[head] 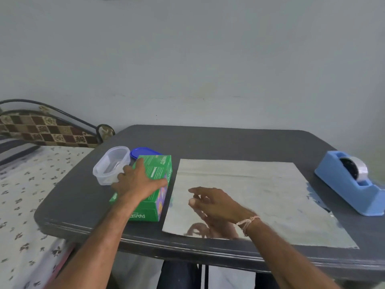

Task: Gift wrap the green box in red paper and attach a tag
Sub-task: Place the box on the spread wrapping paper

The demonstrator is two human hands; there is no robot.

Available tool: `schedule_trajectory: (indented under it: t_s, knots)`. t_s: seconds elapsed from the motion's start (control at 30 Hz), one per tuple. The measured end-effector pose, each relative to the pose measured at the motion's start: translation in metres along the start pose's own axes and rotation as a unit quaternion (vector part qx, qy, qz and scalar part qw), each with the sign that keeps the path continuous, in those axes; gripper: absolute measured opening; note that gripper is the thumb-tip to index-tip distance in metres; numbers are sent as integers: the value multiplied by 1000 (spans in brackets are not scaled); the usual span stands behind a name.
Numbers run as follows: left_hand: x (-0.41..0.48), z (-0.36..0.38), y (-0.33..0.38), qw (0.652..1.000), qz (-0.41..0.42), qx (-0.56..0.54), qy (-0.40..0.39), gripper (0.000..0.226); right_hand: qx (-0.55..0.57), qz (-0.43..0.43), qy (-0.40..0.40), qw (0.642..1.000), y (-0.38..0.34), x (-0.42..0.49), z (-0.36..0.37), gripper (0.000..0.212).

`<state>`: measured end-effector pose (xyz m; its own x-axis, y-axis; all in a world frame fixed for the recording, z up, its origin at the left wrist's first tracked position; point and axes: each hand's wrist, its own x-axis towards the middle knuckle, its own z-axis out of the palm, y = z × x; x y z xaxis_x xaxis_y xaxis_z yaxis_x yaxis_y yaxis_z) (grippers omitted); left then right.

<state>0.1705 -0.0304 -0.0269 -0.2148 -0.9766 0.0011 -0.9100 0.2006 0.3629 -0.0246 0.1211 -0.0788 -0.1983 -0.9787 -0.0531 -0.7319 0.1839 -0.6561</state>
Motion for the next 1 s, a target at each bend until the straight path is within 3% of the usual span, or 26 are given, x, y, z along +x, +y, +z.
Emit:
schedule_trajectory:
  t_s: [0.17,0.33,0.4,0.5,0.67,0.83,0.9,1.0]
  knots:
    - [-2,-27,27,991,44,-129,17,104,125,15,21,992,2,-4,-11,50]
    - [-13,-10,93,951,84,-282,-92,81,446,72,57,890,5,-10,-35,68]
    - [-27,11,126,946,101,-287,-114,78,517,88,80,848,13,-15,-54,75]
    - [-45,40,160,945,123,-269,-136,91,553,111,133,815,36,-28,-78,73]
    - [-39,69,166,897,172,-350,-207,58,523,152,185,818,80,-41,-86,50]
    - [-31,90,142,852,203,-378,-300,62,423,141,212,870,96,-49,-92,36]
    - [-32,96,137,831,212,-394,-330,52,410,141,195,880,99,-53,-93,34]
    - [-26,107,135,831,214,-382,-344,55,416,126,180,882,105,-58,-96,34]
